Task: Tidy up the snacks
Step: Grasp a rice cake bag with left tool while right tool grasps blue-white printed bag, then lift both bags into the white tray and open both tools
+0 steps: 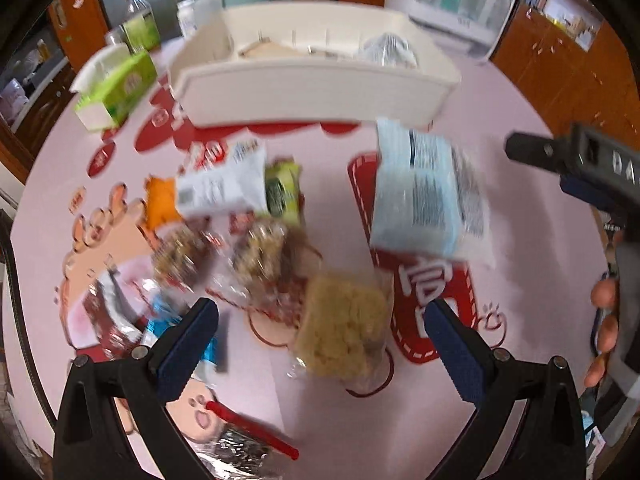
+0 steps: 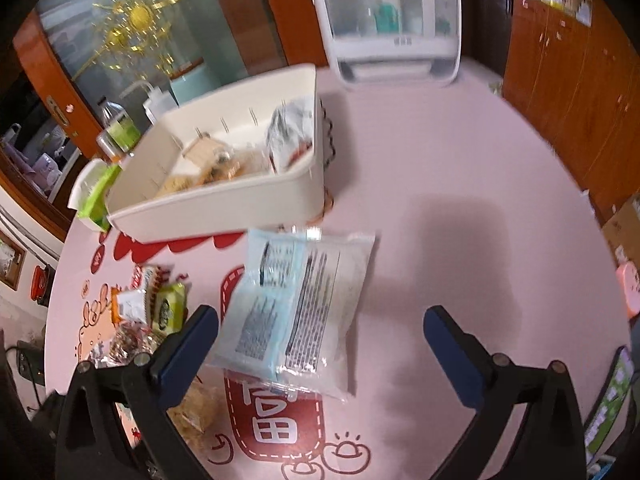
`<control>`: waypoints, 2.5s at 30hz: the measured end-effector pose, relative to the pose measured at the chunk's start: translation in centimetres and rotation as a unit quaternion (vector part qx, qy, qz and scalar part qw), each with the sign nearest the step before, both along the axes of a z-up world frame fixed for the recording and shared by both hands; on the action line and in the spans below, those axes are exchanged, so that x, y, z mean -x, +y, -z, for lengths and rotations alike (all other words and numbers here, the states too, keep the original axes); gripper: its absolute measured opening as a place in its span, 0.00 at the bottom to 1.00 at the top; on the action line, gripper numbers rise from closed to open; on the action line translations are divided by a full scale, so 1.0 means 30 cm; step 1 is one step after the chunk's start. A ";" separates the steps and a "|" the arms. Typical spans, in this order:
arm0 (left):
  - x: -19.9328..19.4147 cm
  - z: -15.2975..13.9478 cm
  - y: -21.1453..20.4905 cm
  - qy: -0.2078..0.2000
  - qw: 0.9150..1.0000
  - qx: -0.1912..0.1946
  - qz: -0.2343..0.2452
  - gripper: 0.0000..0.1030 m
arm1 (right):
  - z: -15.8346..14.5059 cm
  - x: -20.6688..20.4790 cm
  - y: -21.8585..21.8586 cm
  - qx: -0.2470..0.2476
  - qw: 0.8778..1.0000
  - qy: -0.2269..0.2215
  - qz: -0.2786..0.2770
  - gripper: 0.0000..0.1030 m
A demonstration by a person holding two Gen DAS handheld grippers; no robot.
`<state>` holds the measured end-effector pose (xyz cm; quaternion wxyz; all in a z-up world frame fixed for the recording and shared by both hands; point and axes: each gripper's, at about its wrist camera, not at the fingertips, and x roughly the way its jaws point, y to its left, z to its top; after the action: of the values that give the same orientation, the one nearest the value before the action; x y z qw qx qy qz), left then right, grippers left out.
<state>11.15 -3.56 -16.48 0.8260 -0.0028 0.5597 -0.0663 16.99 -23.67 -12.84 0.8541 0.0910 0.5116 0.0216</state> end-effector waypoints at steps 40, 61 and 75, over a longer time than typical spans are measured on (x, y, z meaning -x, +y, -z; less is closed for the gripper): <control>-0.051 0.190 -0.050 0.032 0.999 -0.015 0.000 0.54 | 0.314 0.010 0.186 0.062 0.991 0.098 -0.060 0.88; 0.014 -0.028 -0.019 -0.026 0.999 0.017 -0.027 0.54 | 0.201 0.076 0.083 0.018 0.994 0.075 -0.074 0.59; -0.170 -0.365 0.119 -0.102 0.994 0.006 -0.046 0.54 | -0.183 0.091 0.080 -0.001 0.995 -0.053 -0.088 0.59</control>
<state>16.25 0.00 -5.54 0.8811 -0.0263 0.4712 -0.0313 14.24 -21.28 -7.34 0.8747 0.0449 0.4716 0.1020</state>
